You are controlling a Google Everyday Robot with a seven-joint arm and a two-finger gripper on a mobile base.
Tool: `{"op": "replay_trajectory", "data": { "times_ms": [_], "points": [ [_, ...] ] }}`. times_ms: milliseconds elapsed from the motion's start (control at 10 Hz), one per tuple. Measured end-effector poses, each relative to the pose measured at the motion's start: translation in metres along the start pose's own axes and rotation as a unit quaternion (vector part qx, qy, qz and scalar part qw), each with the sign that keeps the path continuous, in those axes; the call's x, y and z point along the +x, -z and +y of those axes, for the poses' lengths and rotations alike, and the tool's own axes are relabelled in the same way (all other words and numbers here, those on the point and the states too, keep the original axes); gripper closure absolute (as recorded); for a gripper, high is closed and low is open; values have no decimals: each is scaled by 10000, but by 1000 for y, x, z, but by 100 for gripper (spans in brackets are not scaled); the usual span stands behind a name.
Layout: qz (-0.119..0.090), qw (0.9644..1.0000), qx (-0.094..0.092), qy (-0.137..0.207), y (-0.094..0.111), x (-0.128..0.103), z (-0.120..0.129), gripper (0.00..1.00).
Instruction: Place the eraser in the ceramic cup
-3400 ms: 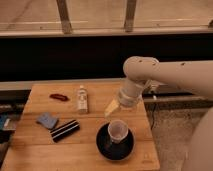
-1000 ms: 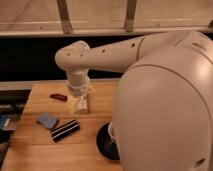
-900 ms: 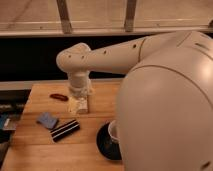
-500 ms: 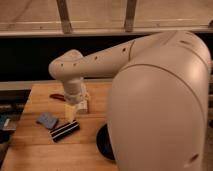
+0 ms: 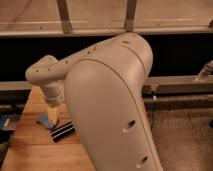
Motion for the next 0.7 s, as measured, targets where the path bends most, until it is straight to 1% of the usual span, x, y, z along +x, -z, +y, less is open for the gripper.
{"op": "replay_trajectory", "data": {
  "times_ms": [100,200,700],
  "points": [
    [-167,9998,-20,75,-2,-10,0,20],
    [-245,9996,-30,104,-3,-14,0,20],
    [-244,9996,-27,105,-2,-13,1,20]
  ]
}}
